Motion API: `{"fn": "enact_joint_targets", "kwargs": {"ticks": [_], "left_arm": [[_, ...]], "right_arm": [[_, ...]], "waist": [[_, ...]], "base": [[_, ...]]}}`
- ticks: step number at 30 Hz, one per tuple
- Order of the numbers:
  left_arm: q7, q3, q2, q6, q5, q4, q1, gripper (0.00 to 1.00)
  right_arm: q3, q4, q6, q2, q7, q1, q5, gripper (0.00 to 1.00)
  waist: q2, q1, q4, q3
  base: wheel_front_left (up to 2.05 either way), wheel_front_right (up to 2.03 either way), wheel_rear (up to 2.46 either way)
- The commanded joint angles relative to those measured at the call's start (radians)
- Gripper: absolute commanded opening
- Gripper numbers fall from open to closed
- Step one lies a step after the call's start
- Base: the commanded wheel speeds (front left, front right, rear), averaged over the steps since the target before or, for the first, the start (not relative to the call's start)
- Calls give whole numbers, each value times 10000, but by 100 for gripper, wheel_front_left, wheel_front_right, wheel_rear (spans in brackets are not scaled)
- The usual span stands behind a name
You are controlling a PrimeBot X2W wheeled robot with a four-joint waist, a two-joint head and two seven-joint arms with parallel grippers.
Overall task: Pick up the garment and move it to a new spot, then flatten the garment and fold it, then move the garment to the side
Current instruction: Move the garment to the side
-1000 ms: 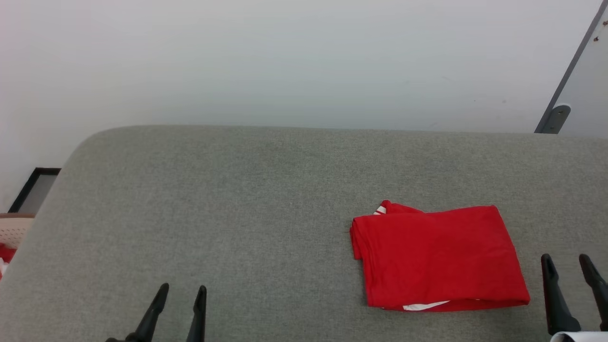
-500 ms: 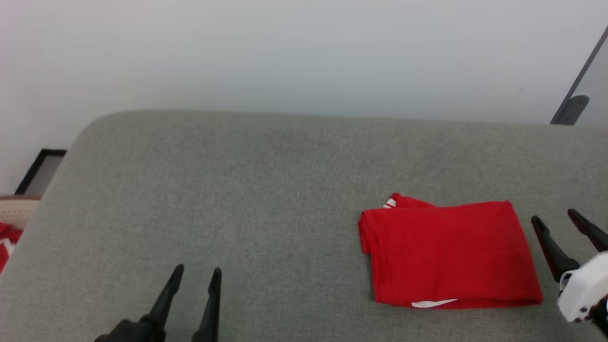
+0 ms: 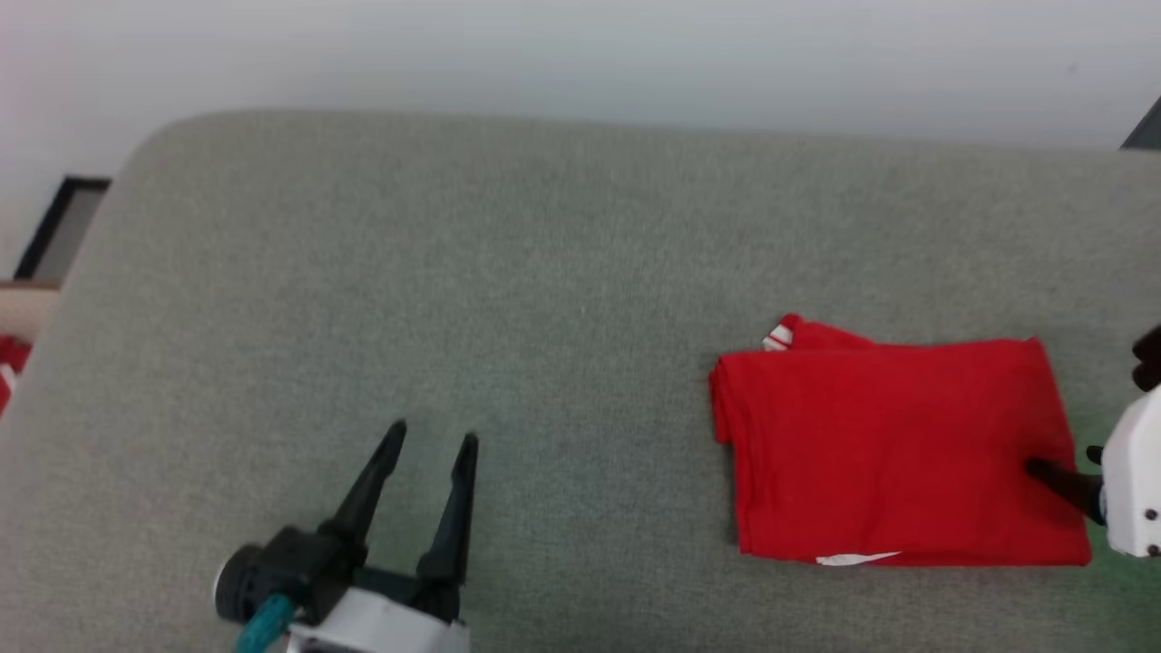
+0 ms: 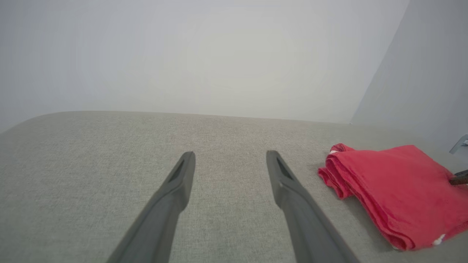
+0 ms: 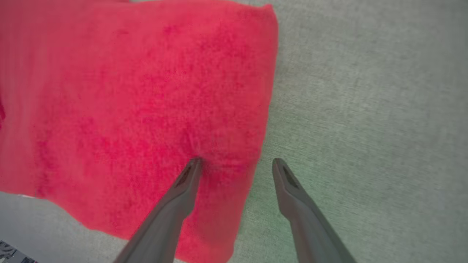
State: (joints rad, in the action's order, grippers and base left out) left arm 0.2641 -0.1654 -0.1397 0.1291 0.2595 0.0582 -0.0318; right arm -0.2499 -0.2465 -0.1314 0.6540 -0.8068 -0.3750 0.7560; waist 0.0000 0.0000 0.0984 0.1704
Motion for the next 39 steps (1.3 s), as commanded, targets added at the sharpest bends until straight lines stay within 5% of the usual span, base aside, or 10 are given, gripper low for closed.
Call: {"fn": "enact_joint_targets", "kwargs": {"ticks": [1,6,7,8,9,11,24,39], "left_arm": [[-6,-114,1,24,13,63,-346,100],[-6,-456,-87,24,-9,287,-1081,100],[-6,-473,-102,24,-8,332,-1179,100],[-7,-484,-114,24,-3,363,-1273,100],[-7,-505,-132,24,7,359,-1359,100],[-7,-597,-222,24,-14,319,-1461,100],[-7,-1044,-971,24,70,-470,-1988,100],[-7,-2840,-2453,24,-109,-686,-5671,100]], "right_arm": [[-223,-129,16,-74,-156,-237,83,100],[-783,-469,16,-186,-167,-527,65,100],[-877,-523,16,-241,-69,-558,64,92],[-945,-559,18,-314,111,-592,97,48],[-999,-606,18,-404,317,-665,150,41],[-1124,-681,19,-500,652,-717,246,0],[-444,-1014,18,40,2790,-996,816,0],[1405,-3986,16,733,5565,-2814,-240,0]], "waist": [[0,0,139,766],[0,0,127,1212],[0,0,89,1257],[0,0,37,1286],[0,0,-36,1301],[0,0,-229,1308],[0,0,-2317,1562],[0,0,-3739,3494]], "base": [[0,0,0],[0,0,0],[0,0,0],[0,0,0],[0,0,0],[0,0,0],[0,0,0],[0,0,0]]}}
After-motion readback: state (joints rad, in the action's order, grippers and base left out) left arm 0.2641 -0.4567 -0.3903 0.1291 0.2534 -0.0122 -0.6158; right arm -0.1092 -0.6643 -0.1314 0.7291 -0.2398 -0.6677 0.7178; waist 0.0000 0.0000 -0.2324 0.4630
